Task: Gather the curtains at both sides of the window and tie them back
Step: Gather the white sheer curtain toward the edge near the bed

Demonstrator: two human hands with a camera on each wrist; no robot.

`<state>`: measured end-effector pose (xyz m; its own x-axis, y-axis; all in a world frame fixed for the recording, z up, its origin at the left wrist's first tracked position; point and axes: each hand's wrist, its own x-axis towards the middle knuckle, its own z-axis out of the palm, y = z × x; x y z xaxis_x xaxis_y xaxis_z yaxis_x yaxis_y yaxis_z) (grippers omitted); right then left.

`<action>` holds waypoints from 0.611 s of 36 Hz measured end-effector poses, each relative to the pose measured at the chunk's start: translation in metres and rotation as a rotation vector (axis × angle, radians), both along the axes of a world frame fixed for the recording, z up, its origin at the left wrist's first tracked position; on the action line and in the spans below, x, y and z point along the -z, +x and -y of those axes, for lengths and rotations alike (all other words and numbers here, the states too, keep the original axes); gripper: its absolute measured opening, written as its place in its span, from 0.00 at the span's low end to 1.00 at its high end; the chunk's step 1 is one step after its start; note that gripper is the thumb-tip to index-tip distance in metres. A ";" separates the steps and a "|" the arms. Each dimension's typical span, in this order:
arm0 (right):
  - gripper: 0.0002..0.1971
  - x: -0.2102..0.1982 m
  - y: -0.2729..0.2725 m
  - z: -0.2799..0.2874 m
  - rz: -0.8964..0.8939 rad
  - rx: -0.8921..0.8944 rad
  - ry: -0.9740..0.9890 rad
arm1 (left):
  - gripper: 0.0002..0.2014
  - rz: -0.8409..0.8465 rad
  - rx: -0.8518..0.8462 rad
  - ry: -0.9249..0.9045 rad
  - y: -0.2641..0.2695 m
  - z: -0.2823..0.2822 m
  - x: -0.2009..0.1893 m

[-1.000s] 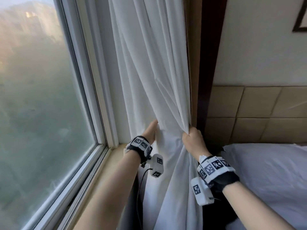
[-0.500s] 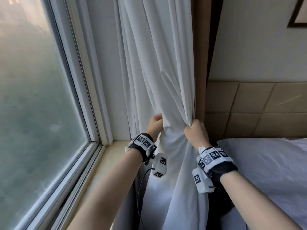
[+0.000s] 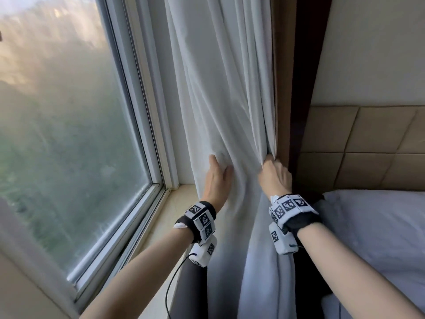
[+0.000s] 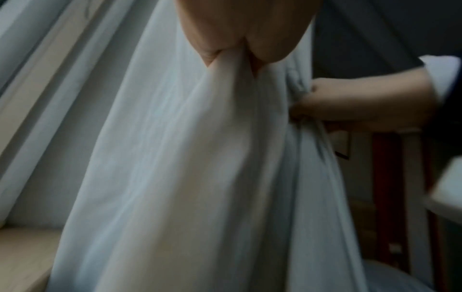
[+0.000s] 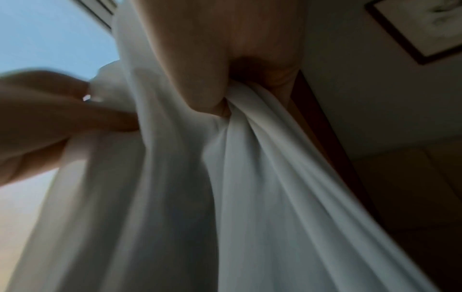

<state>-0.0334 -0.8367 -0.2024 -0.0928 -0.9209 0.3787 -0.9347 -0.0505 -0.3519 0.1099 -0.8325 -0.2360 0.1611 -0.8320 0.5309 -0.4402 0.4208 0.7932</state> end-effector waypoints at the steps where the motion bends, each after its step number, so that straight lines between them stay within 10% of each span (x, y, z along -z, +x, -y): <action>1: 0.16 0.001 0.002 -0.003 -0.013 -0.008 0.005 | 0.11 0.035 0.030 0.010 -0.004 -0.007 -0.002; 5: 0.20 -0.002 0.009 -0.017 0.116 -0.068 0.091 | 0.16 0.135 0.069 -0.074 -0.023 -0.024 -0.008; 12: 0.16 -0.017 0.009 -0.034 0.924 -0.321 0.292 | 0.09 0.036 0.156 -0.064 -0.041 -0.026 -0.006; 18: 0.32 -0.010 0.006 -0.025 0.845 -0.254 0.281 | 0.16 0.022 0.369 0.174 -0.033 -0.025 -0.006; 22: 0.21 -0.009 0.002 -0.015 0.644 -0.192 0.172 | 0.23 0.030 0.493 0.355 -0.015 -0.018 -0.014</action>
<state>-0.0317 -0.8214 -0.1936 -0.0799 -0.9854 0.1502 -0.5166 -0.0879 -0.8517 0.0951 -0.8142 -0.2216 -0.2989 -0.9319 0.2056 -0.2854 0.2928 0.9126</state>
